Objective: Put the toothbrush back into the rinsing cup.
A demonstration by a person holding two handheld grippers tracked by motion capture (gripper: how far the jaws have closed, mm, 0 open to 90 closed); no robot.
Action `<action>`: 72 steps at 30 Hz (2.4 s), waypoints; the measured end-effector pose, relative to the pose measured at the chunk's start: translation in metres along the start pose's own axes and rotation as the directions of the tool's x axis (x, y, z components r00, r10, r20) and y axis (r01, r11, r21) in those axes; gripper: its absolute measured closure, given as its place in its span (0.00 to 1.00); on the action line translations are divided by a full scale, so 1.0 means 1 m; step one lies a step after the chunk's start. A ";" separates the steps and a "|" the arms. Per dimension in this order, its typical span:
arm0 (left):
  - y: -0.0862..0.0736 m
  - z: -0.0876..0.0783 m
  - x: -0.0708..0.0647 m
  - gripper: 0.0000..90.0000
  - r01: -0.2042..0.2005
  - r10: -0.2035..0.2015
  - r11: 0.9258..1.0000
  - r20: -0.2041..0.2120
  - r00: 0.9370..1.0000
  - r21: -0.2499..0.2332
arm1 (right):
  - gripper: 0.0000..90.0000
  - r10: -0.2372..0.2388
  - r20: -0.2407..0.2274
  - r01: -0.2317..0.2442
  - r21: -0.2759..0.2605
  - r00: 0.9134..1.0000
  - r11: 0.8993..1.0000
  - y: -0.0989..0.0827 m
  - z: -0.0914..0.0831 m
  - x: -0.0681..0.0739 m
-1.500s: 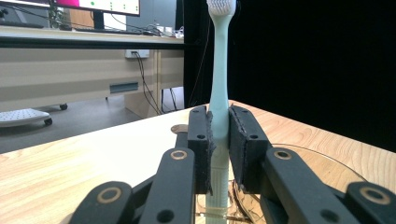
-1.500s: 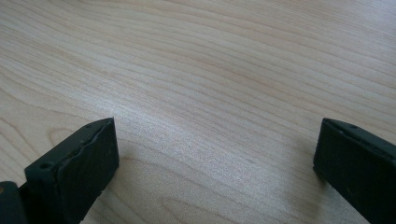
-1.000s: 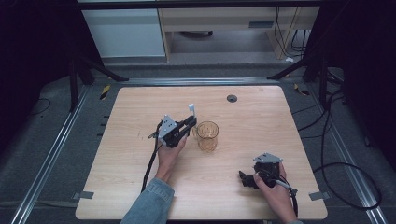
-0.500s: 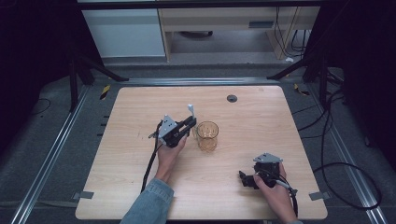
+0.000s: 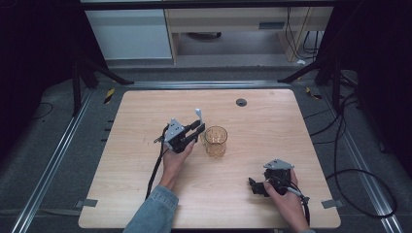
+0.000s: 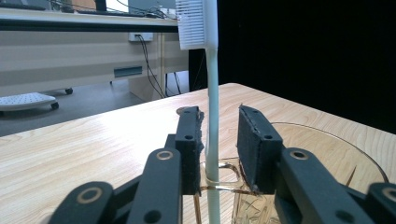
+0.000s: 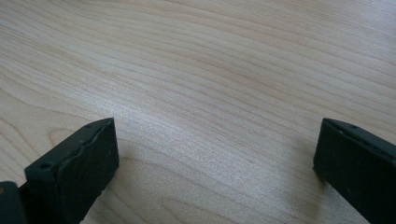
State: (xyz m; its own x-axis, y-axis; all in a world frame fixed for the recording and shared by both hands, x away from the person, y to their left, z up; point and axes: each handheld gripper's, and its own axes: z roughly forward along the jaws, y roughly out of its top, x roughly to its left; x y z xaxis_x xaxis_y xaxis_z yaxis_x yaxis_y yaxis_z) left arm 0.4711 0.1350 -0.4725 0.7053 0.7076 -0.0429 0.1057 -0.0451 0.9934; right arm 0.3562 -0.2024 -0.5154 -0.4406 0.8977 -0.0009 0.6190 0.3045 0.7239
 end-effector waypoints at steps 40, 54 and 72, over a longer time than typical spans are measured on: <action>0.016 -0.021 0.003 0.21 -0.019 0.017 0.989 0.021 1.000 0.147 | 0.01 0.001 -0.003 -0.001 0.000 1.000 1.000 0.000 0.000 0.000; 0.014 -0.047 0.017 0.12 -0.056 0.060 0.959 -0.006 0.998 0.276 | 0.01 0.000 -0.003 0.000 0.000 1.000 1.000 0.000 0.000 0.000; 0.012 -0.083 0.026 0.06 -0.052 0.122 0.816 -0.083 0.989 0.576 | 0.00 -0.001 -0.003 0.001 0.000 1.000 1.000 0.000 0.000 0.000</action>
State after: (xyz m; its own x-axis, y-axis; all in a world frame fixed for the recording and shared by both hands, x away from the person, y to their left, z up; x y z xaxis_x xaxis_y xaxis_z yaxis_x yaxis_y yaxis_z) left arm 0.4326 0.2108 -0.4529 0.6524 0.7529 0.0873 0.4535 -0.4801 0.7509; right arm 0.3560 -0.2027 -0.5153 -0.4432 0.8964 -0.0001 0.6183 0.3057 0.7240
